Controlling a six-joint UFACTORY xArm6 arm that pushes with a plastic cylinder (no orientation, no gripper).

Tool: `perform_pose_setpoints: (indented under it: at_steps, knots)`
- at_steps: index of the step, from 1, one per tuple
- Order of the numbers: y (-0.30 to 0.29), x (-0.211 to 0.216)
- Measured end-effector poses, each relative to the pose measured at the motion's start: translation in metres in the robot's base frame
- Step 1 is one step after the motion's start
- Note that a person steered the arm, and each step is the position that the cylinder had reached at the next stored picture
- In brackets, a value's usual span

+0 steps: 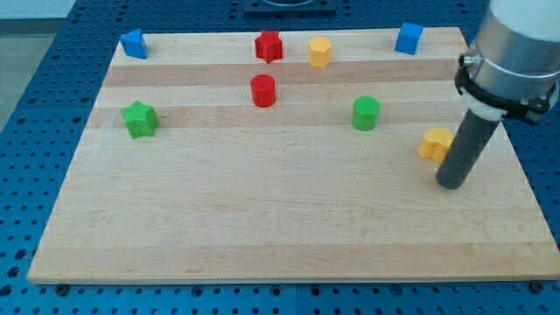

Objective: Place the yellow heart vertically below the blue cube

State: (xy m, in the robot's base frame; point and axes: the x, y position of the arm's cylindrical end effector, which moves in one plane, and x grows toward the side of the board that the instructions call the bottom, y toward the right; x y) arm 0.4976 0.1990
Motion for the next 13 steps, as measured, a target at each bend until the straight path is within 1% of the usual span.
perform_pose_setpoints:
  at_steps: [1,2,7,8,9,10,11,12,13]
  knots:
    - [0.0,-0.043]
    - [0.004,-0.061]
    - [0.024,-0.06]
    - [0.061,-0.088]
    - [0.072,-0.126]
    - [0.043,-0.134]
    - [-0.007,-0.137]
    - [-0.052,-0.155]
    - [-0.078,-0.197]
